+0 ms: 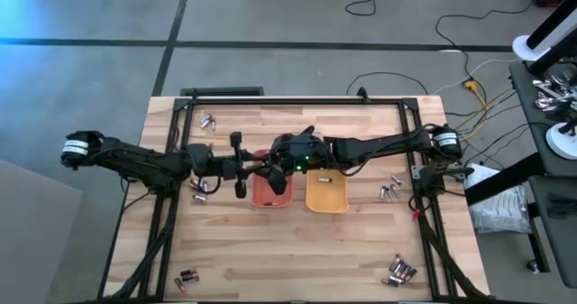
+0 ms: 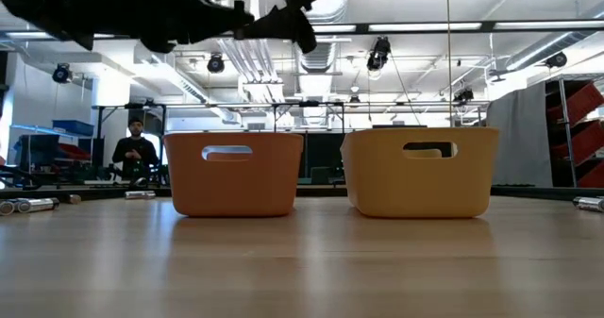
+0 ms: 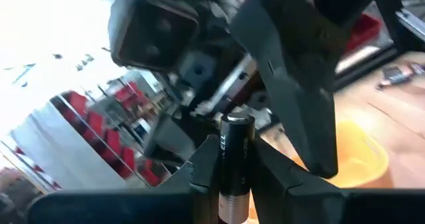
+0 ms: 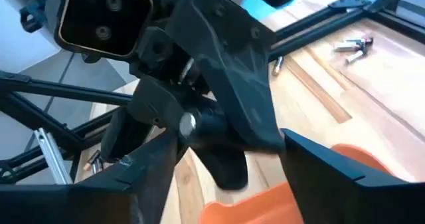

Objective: Sort batteries
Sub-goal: Put the brown-black battery into the orange bin

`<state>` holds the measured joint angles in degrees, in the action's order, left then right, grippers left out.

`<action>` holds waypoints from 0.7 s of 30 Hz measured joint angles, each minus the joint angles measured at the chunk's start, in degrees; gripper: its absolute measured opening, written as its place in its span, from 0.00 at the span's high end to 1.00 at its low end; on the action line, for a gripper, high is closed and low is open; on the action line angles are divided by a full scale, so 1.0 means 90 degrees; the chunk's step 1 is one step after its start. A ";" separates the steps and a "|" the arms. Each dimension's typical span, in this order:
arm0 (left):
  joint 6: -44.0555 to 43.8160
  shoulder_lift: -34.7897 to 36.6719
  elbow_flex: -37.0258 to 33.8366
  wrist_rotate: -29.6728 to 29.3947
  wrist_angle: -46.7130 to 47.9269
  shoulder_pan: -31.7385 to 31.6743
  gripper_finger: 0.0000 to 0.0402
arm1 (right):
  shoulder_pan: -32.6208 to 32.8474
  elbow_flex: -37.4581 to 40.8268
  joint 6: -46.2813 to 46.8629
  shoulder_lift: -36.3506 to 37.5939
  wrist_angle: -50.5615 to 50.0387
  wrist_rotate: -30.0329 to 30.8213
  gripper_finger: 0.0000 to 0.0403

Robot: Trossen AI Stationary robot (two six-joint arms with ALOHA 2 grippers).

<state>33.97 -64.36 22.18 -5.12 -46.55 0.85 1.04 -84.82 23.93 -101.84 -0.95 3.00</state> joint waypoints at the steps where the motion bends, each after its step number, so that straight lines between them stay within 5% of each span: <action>1: -0.0059 0.0000 0.0116 0.0000 0.0315 0.0010 0.91 | 0.0010 -0.0002 -0.0101 0.0071 -0.0033 0.0000 0.32; 7: -0.0663 -0.0060 0.0850 -0.0063 0.2136 0.0055 0.92 | 0.0261 0.0096 -0.0503 0.0824 -0.0700 0.0344 0.20; 16: -0.1675 -0.0253 0.1340 -0.0303 0.3645 0.0149 0.92 | 0.1267 0.1142 -0.0048 0.2041 -0.2668 0.3283 0.18; 21: -0.2342 -0.0797 0.1852 -0.0513 0.4646 0.0144 0.92 | 0.1562 0.2217 0.0372 0.2538 -0.2719 0.3383 0.21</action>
<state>12.89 -71.53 38.84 -9.73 -4.74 2.15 15.10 -64.86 27.28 -79.00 -25.42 33.45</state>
